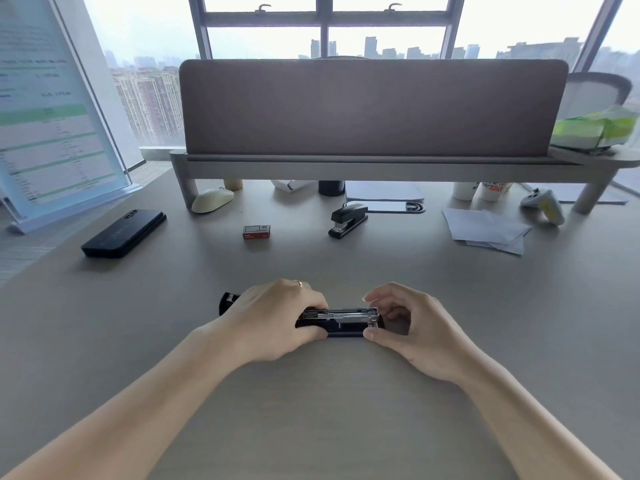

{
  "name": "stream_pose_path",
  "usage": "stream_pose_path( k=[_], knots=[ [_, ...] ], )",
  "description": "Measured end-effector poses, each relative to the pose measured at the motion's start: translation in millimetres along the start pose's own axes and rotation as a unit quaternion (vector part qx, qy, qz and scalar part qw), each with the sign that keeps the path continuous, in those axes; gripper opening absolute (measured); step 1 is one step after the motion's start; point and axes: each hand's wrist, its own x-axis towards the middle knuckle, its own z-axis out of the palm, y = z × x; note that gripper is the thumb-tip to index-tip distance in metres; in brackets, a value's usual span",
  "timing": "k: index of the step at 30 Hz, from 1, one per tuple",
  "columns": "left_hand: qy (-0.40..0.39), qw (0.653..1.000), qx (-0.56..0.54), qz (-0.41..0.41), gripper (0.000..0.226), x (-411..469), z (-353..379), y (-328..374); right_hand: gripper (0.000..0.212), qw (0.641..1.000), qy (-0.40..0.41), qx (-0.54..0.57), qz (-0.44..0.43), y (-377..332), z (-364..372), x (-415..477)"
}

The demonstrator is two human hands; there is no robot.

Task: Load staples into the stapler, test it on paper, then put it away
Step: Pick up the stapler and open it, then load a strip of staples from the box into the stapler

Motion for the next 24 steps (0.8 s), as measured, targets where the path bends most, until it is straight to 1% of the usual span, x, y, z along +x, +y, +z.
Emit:
stream_pose_path(
  k=[2,4,5,7,9,10,11,14,17,21,23,24],
  knots=[
    [-0.012,1.0,-0.001,-0.002,0.028,1,-1,0,0.039,1.0,-0.003,-0.012,-0.005,-1,0,0],
    [-0.022,1.0,-0.018,-0.012,0.037,1,-7,1,0.044,1.0,-0.009,-0.021,-0.016,-2,1,-2],
    [-0.015,0.999,-0.03,-0.019,0.043,2,-14,1,0.046,1.0,-0.013,-0.014,-0.023,-3,0,-2],
    [0.026,0.998,-0.041,-0.034,0.047,12,-31,-4,0.047,0.998,-0.009,0.059,-0.02,-5,-4,1],
    [0.065,0.996,-0.035,-0.054,0.043,32,-50,-18,0.051,0.987,0.026,0.159,-0.003,-7,-7,8],
    [0.074,0.994,-0.033,-0.067,0.041,45,-58,-27,0.052,0.982,0.049,0.184,0.003,-7,-8,14],
    [0.077,0.993,-0.033,-0.082,0.039,58,-63,-39,0.051,0.98,0.071,0.186,0.007,-7,-9,21],
    [0.05,0.989,-0.023,-0.138,0.04,94,-63,-76,0.039,0.979,0.104,0.176,0.005,-9,-9,45],
    [0.019,0.983,0.01,-0.181,0.044,120,-50,-111,0.039,0.977,0.116,0.179,0.002,-9,-1,64],
    [-0.017,0.98,0.035,-0.193,0.051,137,-31,-137,0.043,0.974,0.12,0.191,0.026,4,16,73],
    [-0.015,0.982,0.033,-0.187,0.051,141,-23,-145,0.047,0.971,0.124,0.2,0.033,9,18,77],
    [-0.001,0.983,0.027,-0.183,0.049,142,-20,-149,0.049,0.97,0.125,0.206,0.038,11,18,79]
  ],
)
